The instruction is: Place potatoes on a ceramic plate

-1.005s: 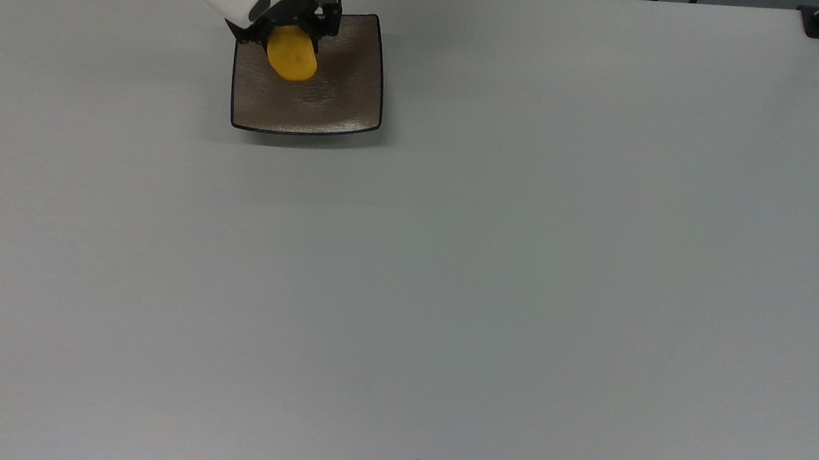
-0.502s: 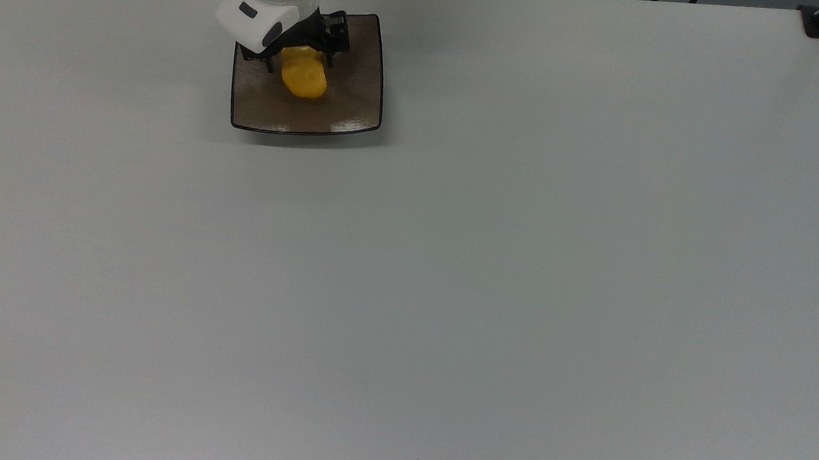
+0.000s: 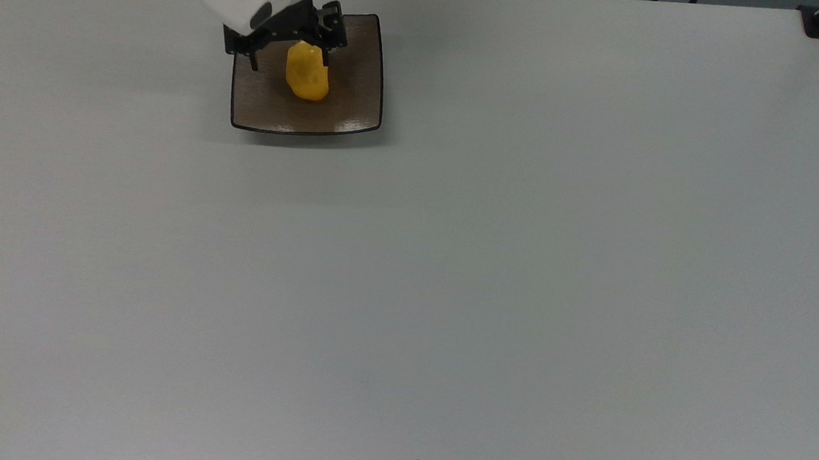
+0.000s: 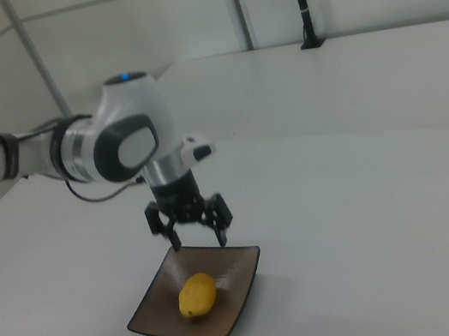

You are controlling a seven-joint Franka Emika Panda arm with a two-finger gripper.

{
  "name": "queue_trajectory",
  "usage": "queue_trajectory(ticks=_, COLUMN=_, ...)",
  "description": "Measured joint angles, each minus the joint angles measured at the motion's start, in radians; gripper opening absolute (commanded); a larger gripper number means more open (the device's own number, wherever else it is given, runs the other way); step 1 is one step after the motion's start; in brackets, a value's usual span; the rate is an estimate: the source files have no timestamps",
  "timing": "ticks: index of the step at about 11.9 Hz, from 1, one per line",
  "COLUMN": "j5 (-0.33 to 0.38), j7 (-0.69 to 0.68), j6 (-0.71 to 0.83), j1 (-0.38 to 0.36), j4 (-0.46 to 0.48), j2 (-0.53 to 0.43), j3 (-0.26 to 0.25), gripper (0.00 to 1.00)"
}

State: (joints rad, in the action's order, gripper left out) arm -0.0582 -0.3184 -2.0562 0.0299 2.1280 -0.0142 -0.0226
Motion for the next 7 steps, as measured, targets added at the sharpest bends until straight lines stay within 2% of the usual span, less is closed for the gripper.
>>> queue_trajectory(ticks=2, j5=0.000, j7=0.027, j6=0.066, j1=-0.013, j4=-0.136, j2=-0.012, j3=0.000, gripper=1.00)
queue_trajectory(ticks=5, j5=0.007, j7=0.171, j6=0.243, j1=-0.038, j4=-0.358, j2=-0.022, j3=0.001, gripper=1.00)
queue_trajectory(ticks=7, j5=0.053, j7=0.249, j6=0.368, j1=-0.043, j4=-0.484, j2=-0.026, j3=0.001, gripper=1.00)
